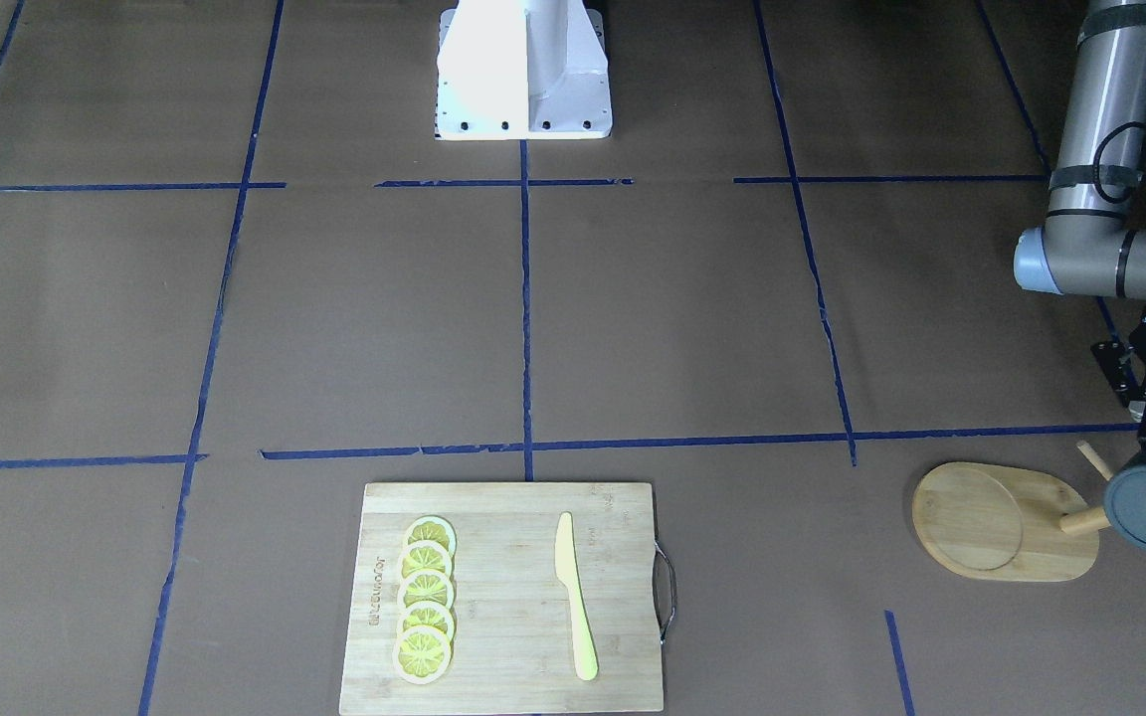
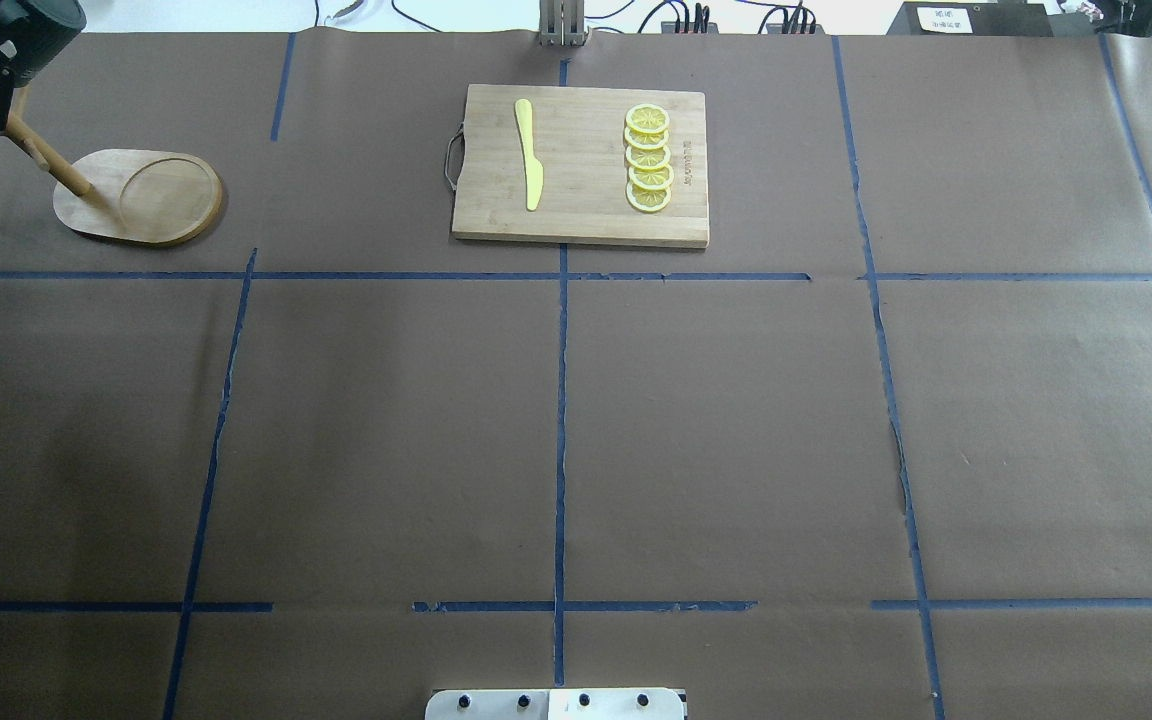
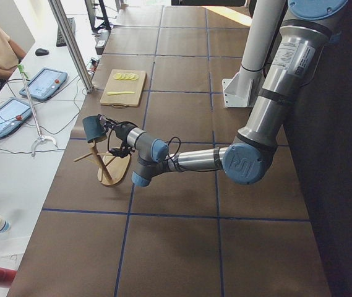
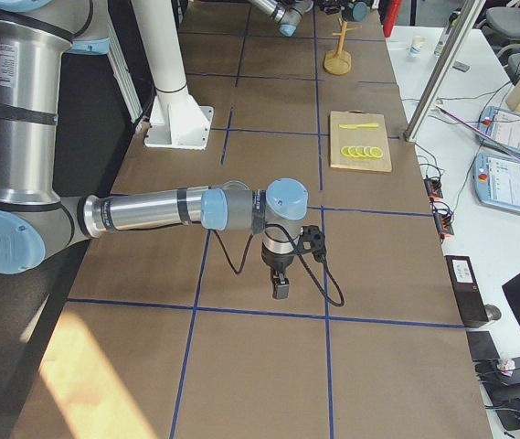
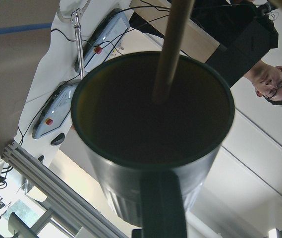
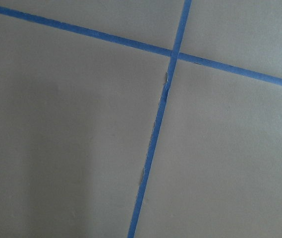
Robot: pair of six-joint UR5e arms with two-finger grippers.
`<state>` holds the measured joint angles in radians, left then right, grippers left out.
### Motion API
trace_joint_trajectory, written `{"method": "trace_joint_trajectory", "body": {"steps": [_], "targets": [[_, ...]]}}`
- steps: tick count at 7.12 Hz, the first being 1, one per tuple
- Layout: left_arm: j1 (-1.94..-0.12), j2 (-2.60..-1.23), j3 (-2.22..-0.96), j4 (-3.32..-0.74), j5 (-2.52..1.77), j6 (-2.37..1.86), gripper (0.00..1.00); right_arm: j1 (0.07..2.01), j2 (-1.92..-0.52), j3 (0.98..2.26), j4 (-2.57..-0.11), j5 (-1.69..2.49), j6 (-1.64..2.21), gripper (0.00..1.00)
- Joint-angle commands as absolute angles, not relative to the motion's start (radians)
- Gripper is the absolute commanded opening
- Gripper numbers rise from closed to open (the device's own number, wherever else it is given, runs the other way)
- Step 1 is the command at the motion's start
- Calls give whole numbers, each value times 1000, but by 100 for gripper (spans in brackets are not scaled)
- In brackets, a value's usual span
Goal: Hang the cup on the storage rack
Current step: 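Lower the mug's handle onto a rack peg with the left gripper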
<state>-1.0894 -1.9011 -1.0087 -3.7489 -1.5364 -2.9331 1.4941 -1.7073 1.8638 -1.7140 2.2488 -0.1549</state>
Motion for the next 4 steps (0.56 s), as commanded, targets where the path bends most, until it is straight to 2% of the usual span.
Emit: {"method": "trace_joint_trajectory", "body": {"steps": [1, 3, 4], "targets": [[-1095, -1899, -953, -3786, -1548, -2933, 2, 1494, -1707, 1864, -1715, 2249, -155, 100], [-1089, -1899, -910, -3823, -1548, -2931, 5, 1494, -1707, 1865, -1713, 2249, -155, 100], [-1086, -1899, -908, -3823, -1548, -2928, 12, 1494, -1707, 1865, -1713, 2249, -155, 100]]}}
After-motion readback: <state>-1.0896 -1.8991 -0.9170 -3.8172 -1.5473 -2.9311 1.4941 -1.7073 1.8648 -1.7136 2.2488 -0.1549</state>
